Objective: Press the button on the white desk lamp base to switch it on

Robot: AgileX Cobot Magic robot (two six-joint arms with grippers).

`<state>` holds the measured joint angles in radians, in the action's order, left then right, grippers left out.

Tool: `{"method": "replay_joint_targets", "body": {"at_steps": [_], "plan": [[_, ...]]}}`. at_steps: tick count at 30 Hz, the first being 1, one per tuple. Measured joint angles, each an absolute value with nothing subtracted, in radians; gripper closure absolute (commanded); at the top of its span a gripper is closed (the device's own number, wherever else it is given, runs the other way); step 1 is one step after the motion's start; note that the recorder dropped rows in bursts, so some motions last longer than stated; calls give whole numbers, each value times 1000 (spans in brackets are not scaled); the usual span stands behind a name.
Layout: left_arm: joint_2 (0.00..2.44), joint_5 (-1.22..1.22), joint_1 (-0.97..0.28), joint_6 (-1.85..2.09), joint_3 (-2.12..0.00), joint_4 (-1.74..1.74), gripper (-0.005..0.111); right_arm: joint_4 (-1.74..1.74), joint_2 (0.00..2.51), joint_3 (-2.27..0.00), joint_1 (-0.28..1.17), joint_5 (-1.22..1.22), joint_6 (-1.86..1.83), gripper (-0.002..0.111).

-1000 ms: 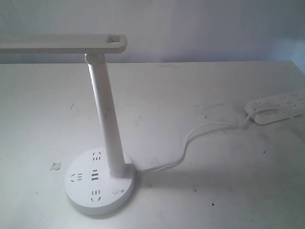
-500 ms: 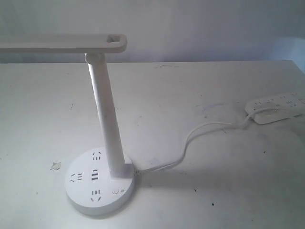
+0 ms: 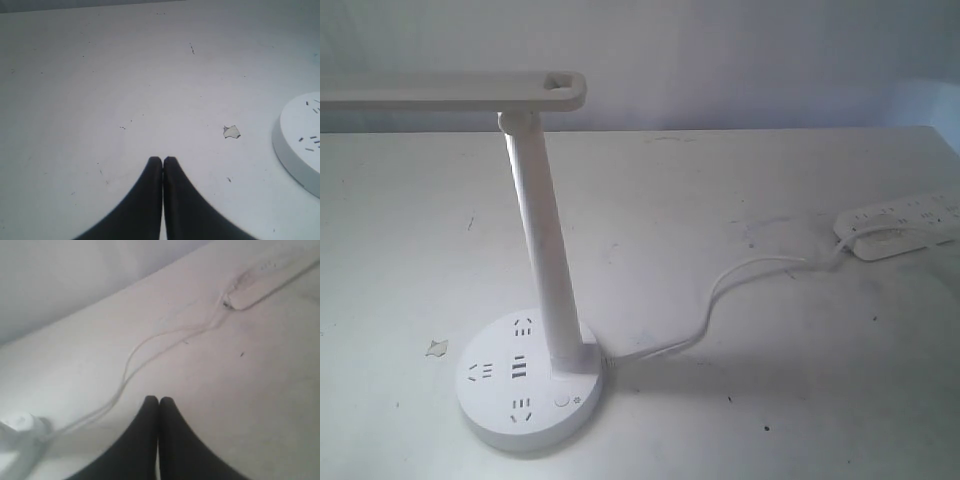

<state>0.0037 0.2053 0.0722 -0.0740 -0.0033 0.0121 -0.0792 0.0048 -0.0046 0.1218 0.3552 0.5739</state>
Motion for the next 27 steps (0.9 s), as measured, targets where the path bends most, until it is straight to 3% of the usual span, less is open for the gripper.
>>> {"method": "replay_joint_targets", "body": {"at_steps": [5,8,19,27], "plan": [[4,205,72,-74,-3,12,107,-18,5,-5,122,355,35,108],[4,205,72,-74,-3,12,107,0,5,-4,122,355,-94,108],[4,205,72,-74,-3,12,107,13,5,-4,107,363,-116,108],[4,205,72,-74,-3,12,107,13,5,-2,-127,363,-116,108]]}}
